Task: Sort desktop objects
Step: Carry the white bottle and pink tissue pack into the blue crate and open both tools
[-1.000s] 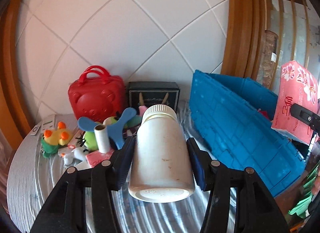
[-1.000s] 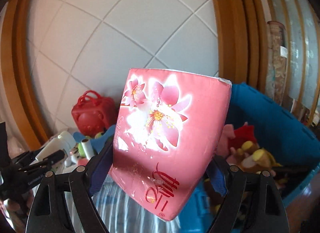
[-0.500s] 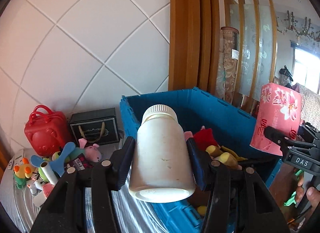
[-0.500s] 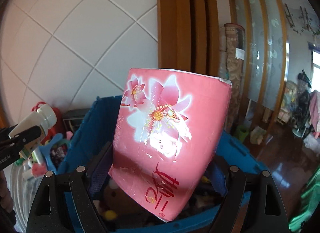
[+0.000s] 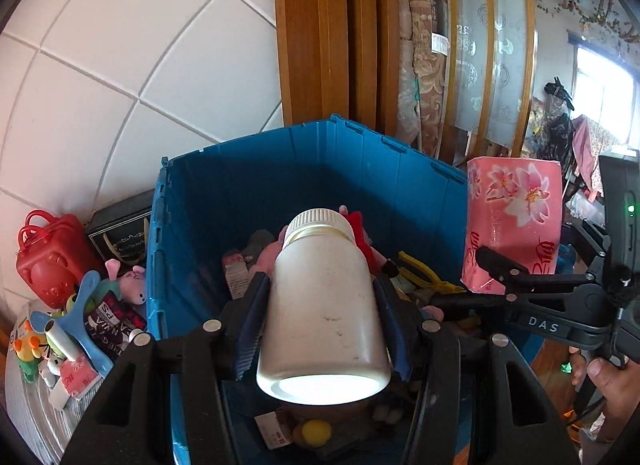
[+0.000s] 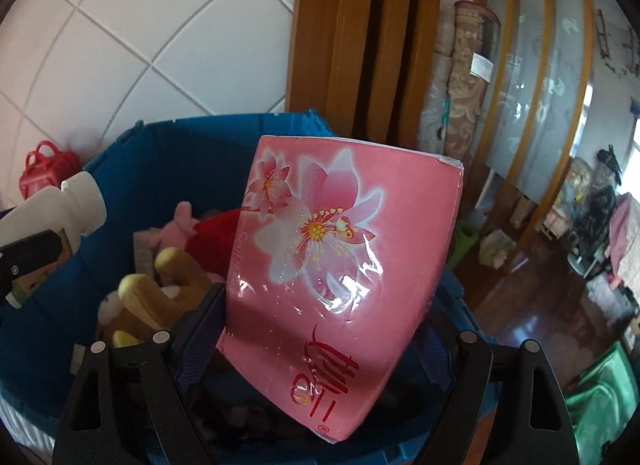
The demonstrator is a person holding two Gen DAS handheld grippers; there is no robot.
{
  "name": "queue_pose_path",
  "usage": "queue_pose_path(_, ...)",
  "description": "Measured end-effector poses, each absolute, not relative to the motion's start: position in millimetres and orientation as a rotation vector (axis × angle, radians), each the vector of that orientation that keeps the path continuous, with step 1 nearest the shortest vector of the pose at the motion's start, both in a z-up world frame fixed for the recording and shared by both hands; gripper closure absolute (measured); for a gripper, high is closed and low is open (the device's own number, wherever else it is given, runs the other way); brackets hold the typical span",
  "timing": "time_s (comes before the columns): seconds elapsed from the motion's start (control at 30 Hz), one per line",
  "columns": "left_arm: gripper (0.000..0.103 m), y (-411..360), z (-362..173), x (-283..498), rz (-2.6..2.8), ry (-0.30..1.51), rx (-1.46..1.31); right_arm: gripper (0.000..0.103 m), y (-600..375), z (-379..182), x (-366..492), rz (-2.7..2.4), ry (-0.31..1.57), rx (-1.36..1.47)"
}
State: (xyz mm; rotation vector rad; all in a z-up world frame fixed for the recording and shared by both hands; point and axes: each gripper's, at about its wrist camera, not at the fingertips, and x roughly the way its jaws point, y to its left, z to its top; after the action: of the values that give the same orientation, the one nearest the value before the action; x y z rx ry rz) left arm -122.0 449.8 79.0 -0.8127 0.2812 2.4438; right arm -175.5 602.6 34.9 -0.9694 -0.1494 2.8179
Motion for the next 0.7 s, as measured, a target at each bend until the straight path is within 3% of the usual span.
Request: queue_pose_path(0.7, 0.049, 466.9, 66.3, -130.1, 2.490, 0.320, -0.895, 0.013, 627.9, 17.5, -195.6, 2.802, -0.164, -1.094)
